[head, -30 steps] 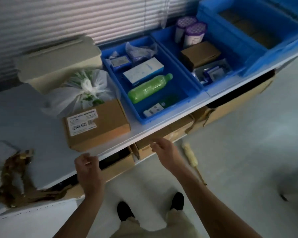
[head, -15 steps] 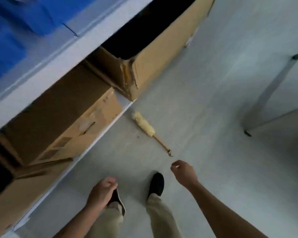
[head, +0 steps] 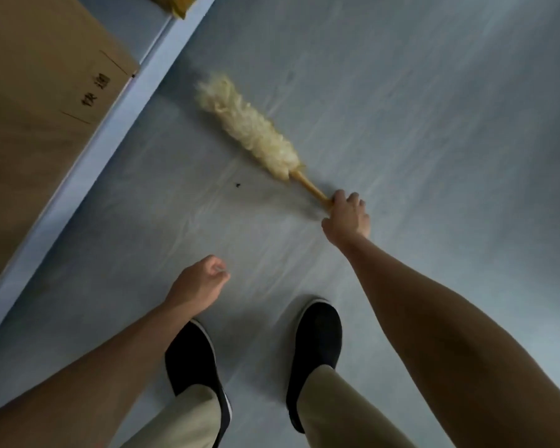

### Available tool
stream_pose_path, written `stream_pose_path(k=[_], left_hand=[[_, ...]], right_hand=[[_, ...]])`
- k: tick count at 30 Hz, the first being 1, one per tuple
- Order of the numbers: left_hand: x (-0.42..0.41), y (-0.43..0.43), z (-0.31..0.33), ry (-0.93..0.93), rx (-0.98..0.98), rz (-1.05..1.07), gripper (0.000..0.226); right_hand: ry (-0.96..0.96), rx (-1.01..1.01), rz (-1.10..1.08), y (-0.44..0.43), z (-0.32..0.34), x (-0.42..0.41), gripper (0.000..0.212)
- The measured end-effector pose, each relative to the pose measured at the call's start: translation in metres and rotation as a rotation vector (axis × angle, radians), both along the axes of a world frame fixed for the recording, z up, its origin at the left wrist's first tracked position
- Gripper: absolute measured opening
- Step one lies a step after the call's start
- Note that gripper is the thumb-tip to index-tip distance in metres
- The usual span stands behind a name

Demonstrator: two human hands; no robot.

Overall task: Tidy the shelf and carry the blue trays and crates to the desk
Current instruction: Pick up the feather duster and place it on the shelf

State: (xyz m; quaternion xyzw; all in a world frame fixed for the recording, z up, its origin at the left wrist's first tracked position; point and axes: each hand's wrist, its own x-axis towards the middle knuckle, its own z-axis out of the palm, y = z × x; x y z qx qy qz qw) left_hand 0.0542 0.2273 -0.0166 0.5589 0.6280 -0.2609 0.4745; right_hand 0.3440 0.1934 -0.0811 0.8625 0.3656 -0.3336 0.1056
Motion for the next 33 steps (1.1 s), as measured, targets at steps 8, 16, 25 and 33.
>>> stream_pose_path(k=[8, 16, 25, 33], left_hand=[[-0.013, 0.005, 0.135, -0.016, -0.036, 0.131, 0.027], [0.021, 0.017, 0.442, -0.334, -0.048, 0.594, 0.045], [-0.020, -0.017, 0.709, -0.846, 0.228, 1.370, 0.027], [-0.165, -0.065, 0.819, -0.900, 0.654, 1.621, 0.034]], right_hand=[[0.317, 0.134, -0.163, -0.022, 0.162, -0.043, 0.012], [0.447, 0.202, -0.130, -0.078, 0.523, -0.081, 0.007], [0.567, 0.381, 0.268, -0.097, 0.762, -0.125, 0.014], [0.721, 0.418, 0.630, -0.075, 0.845, -0.231, 0.005]])
